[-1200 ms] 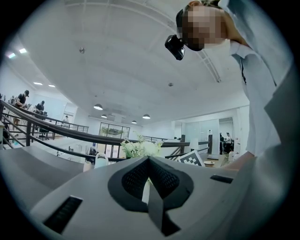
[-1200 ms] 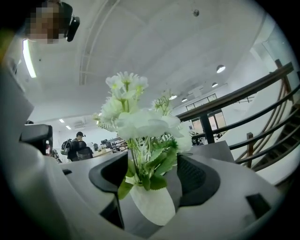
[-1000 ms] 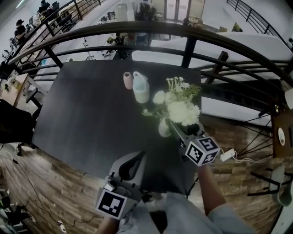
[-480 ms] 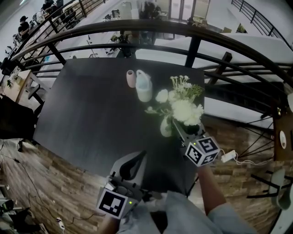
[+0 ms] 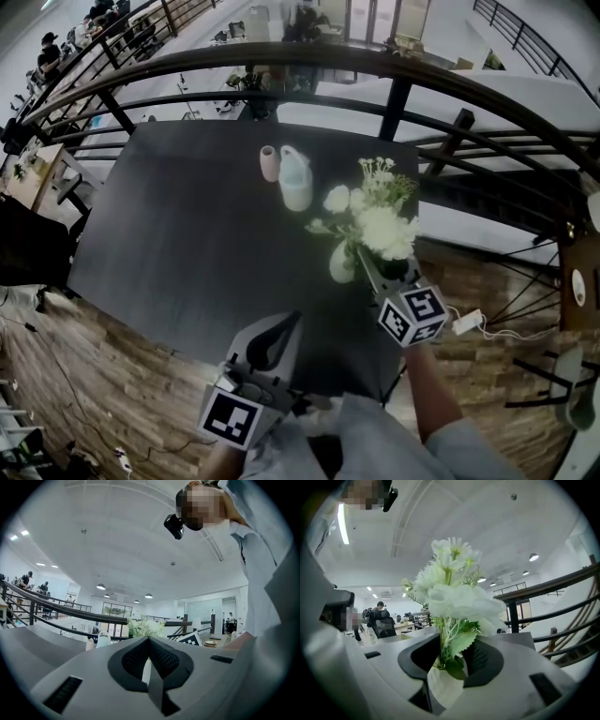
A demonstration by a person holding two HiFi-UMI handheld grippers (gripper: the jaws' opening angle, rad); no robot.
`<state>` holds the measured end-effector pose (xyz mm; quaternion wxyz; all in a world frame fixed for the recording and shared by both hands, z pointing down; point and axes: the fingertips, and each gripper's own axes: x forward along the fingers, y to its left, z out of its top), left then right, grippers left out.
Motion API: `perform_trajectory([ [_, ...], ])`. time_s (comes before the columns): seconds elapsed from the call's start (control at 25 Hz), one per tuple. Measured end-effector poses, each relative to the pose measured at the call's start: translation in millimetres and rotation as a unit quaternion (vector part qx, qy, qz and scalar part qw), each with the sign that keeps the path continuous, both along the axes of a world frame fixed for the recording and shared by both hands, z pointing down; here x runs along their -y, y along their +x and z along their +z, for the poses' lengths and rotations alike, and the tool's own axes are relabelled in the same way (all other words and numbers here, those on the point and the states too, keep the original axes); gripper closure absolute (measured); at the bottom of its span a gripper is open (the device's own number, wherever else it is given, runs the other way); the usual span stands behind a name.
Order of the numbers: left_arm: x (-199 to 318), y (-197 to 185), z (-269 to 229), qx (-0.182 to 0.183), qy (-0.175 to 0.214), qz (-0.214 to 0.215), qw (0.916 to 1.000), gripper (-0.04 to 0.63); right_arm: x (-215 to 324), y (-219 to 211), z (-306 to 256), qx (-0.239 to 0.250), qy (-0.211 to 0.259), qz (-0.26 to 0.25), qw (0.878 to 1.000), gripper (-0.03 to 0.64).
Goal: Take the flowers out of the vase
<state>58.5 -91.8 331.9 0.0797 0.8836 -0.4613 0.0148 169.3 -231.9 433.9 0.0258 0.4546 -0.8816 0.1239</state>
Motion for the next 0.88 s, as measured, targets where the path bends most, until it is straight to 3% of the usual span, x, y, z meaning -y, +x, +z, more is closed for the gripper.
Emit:
perform_trajectory([
  [0.88,-14.0,-5.1,-1.8,-0.004,0.009,0.007,0.9999,0.595,-12.9,-1.3,-23.6,0.006,0.028,0.01,1.0,0.492],
])
